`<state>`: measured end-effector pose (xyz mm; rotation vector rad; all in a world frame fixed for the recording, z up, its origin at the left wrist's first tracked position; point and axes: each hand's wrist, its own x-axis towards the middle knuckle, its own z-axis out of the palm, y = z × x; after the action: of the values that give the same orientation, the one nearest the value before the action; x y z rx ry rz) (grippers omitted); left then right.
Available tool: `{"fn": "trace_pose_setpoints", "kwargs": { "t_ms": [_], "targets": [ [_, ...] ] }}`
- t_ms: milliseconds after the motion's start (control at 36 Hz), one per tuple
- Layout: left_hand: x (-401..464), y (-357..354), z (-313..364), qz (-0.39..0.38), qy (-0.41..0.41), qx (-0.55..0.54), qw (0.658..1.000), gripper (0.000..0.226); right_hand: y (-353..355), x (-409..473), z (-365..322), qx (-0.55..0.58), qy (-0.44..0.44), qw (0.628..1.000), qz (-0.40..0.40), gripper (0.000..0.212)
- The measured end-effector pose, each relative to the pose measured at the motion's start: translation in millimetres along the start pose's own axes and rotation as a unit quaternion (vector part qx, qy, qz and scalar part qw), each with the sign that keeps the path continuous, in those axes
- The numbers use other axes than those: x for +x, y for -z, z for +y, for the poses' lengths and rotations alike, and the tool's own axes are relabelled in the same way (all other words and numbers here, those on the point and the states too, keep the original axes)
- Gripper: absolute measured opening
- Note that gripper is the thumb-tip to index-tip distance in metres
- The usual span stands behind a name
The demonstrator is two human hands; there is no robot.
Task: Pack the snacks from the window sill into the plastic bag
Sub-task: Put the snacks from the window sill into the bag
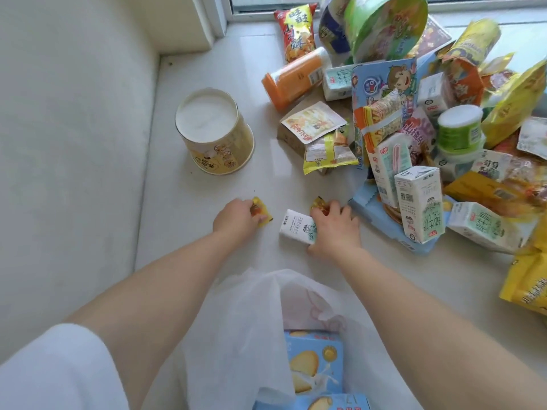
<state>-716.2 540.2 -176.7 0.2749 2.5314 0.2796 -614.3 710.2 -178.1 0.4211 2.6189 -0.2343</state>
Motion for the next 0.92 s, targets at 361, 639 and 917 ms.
{"fn": "trace_pose_setpoints", "kwargs": {
  "t_ms": [361, 639, 917],
  "targets": [
    [35.8, 40.7, 141.9, 0.133, -0.302, 0.109, 0.938, 0.032, -3.1, -13.1, 47.5, 0.008, 0.032, 0.999, -0.010, 0.067],
    [72.8, 28.6, 153.2, 0.057, -0.180, 0.120, 0.975, 0.107, -8.5, -11.0, 50.2, 0.039, 0.037, 0.999, 0.003, 0.066],
    [67.3, 22.5, 145.6, 0.125, -0.243, 0.142, 0.952, 0.058, -7.7, -12.1, 49.4, 0.053, 0.033, 0.998, 0.005, 0.065]
  ]
}}
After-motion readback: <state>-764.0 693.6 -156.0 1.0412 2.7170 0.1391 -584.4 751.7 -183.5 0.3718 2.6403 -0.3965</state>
